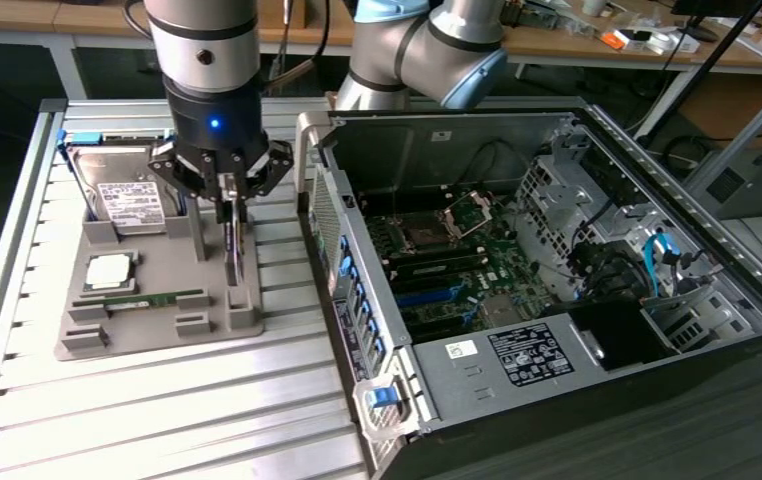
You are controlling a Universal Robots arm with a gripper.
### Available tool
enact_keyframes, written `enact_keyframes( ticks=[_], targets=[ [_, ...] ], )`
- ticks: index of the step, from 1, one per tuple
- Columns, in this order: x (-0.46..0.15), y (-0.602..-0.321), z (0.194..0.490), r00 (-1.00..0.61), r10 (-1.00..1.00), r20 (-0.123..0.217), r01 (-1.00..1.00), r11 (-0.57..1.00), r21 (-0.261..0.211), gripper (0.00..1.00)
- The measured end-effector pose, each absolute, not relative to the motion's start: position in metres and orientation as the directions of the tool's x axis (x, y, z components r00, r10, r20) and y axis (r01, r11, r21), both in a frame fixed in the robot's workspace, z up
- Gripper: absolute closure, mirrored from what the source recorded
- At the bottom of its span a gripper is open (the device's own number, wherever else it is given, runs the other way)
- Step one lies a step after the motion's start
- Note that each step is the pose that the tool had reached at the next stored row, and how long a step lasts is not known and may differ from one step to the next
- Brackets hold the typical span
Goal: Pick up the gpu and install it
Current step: 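Pick up the gpu and move the gpu toward the slot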
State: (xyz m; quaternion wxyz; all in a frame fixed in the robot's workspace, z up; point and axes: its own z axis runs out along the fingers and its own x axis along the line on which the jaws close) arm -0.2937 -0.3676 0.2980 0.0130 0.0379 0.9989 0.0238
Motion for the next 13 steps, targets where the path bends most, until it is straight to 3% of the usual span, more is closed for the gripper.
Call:
enact_keyframes(
  ticks=[13],
  targets=[
    [-0.2936, -0.3676, 0.3063, -0.997, 0.076, -0.024, 0.075, 0.996, 0.049, 0.73]
  ],
)
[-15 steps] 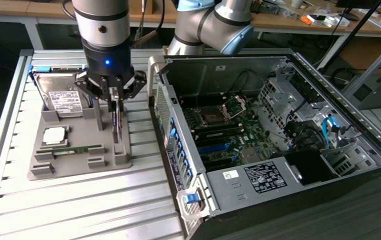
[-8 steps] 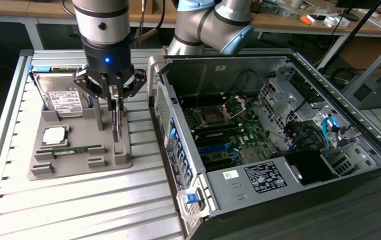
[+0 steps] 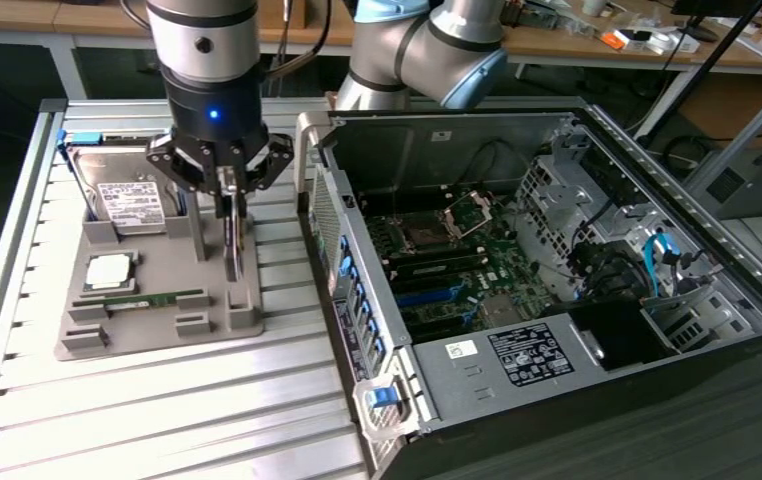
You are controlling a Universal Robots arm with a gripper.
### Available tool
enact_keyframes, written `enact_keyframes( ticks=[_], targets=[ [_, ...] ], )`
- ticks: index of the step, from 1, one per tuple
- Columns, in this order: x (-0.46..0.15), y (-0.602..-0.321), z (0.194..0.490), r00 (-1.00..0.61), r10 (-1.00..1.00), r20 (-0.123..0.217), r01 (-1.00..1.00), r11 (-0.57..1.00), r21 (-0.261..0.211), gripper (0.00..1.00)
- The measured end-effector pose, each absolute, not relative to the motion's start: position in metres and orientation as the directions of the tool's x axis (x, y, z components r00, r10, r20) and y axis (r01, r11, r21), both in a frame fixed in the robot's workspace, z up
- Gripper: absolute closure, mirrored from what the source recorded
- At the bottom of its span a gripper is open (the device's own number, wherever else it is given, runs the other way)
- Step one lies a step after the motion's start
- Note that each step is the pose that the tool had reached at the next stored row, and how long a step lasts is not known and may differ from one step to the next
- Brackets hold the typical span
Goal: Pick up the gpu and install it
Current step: 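Pick up the gpu and move the gpu toward the slot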
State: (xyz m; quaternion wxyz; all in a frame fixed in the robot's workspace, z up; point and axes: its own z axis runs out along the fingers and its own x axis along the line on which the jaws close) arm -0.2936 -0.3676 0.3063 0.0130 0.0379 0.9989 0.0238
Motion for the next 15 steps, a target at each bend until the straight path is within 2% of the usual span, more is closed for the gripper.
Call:
enact_keyframes(
  ticks=[15],
  targets=[
    [-0.2936, -0.3676, 0.3163, -0.997, 0.076, -0.024, 0.075, 0.996, 0.049, 0.73]
  ],
)
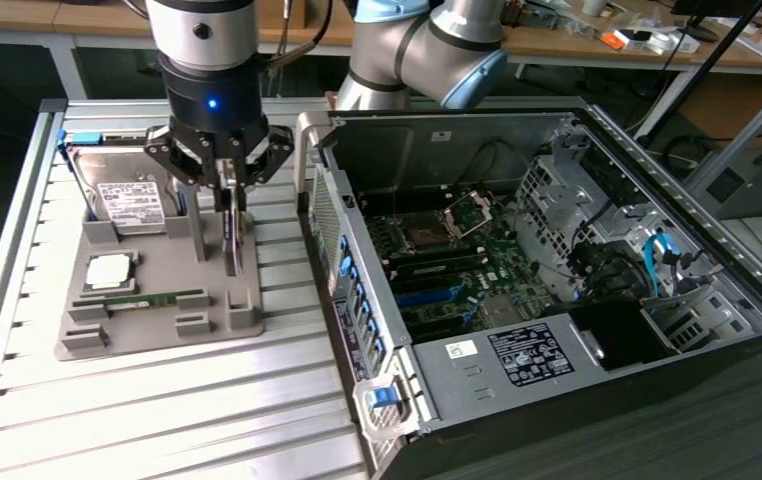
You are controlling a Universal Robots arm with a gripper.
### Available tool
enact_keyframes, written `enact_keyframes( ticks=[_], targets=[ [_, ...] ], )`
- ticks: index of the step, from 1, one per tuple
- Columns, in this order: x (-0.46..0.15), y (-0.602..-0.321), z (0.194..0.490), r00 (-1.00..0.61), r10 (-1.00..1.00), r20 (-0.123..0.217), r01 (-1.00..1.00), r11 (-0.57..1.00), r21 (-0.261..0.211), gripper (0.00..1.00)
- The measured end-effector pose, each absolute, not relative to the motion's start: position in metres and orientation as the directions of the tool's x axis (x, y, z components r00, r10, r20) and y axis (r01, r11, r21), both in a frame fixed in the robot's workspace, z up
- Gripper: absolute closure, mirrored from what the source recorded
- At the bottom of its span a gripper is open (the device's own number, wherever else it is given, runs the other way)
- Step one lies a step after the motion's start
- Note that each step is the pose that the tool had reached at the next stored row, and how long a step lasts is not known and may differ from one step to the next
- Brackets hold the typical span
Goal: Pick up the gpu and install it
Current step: 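Pick up the gpu and move the gpu toward the slot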
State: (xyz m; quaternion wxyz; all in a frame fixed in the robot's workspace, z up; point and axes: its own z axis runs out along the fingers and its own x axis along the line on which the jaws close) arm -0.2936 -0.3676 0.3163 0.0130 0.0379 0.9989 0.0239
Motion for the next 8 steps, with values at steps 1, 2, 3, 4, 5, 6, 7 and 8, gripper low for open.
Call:
enact_keyframes(
  ticks=[1, 2, 3, 4, 5, 6, 7, 8],
  targets=[
    [-0.2936, -0.3676, 0.3172, -0.997, 0.076, -0.024, 0.075, 0.996, 0.049, 0.73],
    [-0.2937, -0.3676, 0.3187, -0.997, 0.076, -0.024, 0.075, 0.996, 0.049, 0.73],
    [-0.2936, -0.3676, 0.3195, -0.997, 0.076, -0.024, 0.075, 0.996, 0.049, 0.73],
    [-0.2937, -0.3676, 0.3202, -0.997, 0.076, -0.024, 0.075, 0.996, 0.049, 0.73],
    [-0.2937, -0.3676, 0.3211, -0.997, 0.076, -0.024, 0.075, 0.996, 0.049, 0.73],
    [-0.2936, -0.3676, 0.3218, -0.997, 0.076, -0.024, 0.075, 0.996, 0.049, 0.73],
    [-0.2937, -0.3676, 0.3226, -0.997, 0.076, -0.024, 0.075, 0.996, 0.049, 0.73],
    [-0.2936, -0.3676, 0.3234, -0.997, 0.076, -0.024, 0.075, 0.996, 0.049, 0.73]
  ],
)
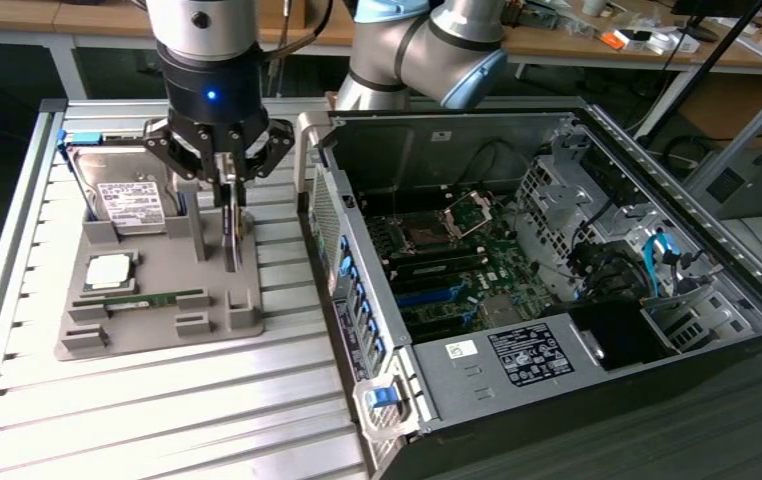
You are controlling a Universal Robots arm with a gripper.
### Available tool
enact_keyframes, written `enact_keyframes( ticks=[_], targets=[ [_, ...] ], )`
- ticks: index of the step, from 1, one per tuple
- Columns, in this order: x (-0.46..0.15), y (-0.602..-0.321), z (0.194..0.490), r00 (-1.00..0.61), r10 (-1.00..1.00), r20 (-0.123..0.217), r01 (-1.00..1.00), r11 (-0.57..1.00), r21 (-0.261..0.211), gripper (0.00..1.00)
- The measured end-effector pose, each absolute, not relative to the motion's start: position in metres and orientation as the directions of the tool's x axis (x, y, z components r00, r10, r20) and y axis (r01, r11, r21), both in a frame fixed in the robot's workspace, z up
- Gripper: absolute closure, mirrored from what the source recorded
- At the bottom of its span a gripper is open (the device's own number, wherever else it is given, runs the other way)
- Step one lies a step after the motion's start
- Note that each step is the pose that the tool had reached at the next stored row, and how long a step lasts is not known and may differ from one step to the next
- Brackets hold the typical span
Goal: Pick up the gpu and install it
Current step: 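Pick up the gpu and move the gpu toward the slot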
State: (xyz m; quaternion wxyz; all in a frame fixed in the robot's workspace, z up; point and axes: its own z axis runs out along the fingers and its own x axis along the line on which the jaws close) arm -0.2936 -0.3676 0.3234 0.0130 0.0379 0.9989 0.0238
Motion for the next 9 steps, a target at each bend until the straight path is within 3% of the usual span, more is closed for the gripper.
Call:
enact_keyframes(
  ticks=[9],
  targets=[
    [-0.2937, -0.3676, 0.3313, -0.997, 0.076, -0.024, 0.075, 0.996, 0.049, 0.73]
  ],
)
